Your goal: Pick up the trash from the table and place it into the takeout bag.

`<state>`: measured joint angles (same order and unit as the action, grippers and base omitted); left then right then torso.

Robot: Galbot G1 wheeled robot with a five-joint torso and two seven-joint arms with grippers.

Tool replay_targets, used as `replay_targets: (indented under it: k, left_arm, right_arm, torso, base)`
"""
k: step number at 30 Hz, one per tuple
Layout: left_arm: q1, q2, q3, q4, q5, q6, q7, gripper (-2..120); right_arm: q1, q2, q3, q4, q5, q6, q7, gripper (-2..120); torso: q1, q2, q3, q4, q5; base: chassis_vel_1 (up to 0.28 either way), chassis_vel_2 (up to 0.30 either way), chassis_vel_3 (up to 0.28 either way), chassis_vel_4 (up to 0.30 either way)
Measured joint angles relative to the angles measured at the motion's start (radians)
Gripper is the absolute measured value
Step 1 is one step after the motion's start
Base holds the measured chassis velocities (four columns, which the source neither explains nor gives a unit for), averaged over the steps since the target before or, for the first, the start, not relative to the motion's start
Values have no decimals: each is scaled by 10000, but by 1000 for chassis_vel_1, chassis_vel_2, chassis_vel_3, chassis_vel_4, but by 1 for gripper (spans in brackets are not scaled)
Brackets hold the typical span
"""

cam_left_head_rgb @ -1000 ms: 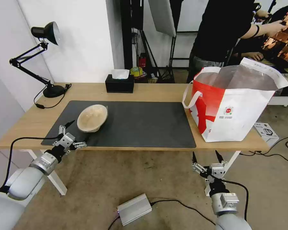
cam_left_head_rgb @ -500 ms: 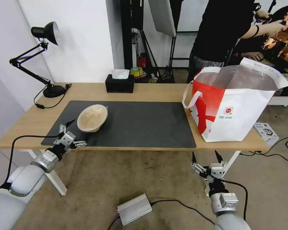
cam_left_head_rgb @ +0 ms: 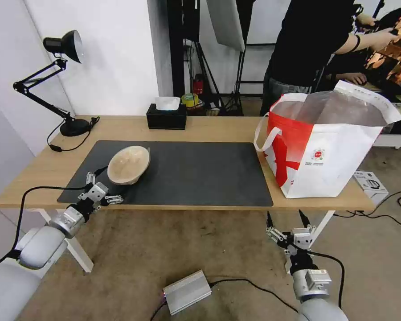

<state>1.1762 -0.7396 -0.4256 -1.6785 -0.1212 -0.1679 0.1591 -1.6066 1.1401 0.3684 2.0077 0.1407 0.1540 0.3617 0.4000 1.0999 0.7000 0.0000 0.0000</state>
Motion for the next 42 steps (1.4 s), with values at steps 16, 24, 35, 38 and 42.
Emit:
replay_targets:
  k: [16, 24, 35, 38, 42]
  left_arm:
    - [-554, -4, 535, 431, 15, -12, 55, 100]
    - [-854, 13, 776, 739, 33, -25, 95, 100]
    - [-1051, 83, 865, 955, 38, -44, 134, 100]
    - [-1119, 83, 911, 977, 38, -46, 133, 100]
    - [-1220, 83, 1022, 1009, 38, -47, 134, 100]
  right_arm:
    - [44, 58, -11, -105, -30, 2, 5, 96]
    - [68, 92, -22, -163, -53, 6, 6, 96]
    - [81, 121, -65, -185, -123, 9, 10, 96]
    - [82, 122, -69, -185, -134, 9, 10, 96]
    - [81, 125, -71, -188, -158, 12, 11, 96]
  torso:
    - [0, 1, 0, 0, 0]
    - [0, 0, 0, 0, 0]
    - [0, 0, 0, 0, 0]
    - [0, 0, 0, 0, 0]
    - [0, 0, 0, 0, 0]
  base:
    - [0, 0, 0, 0]
    - [0, 0, 0, 0]
    - [0, 0, 0, 0]
    - [0, 0, 0, 0]
    - [0, 0, 0, 0]
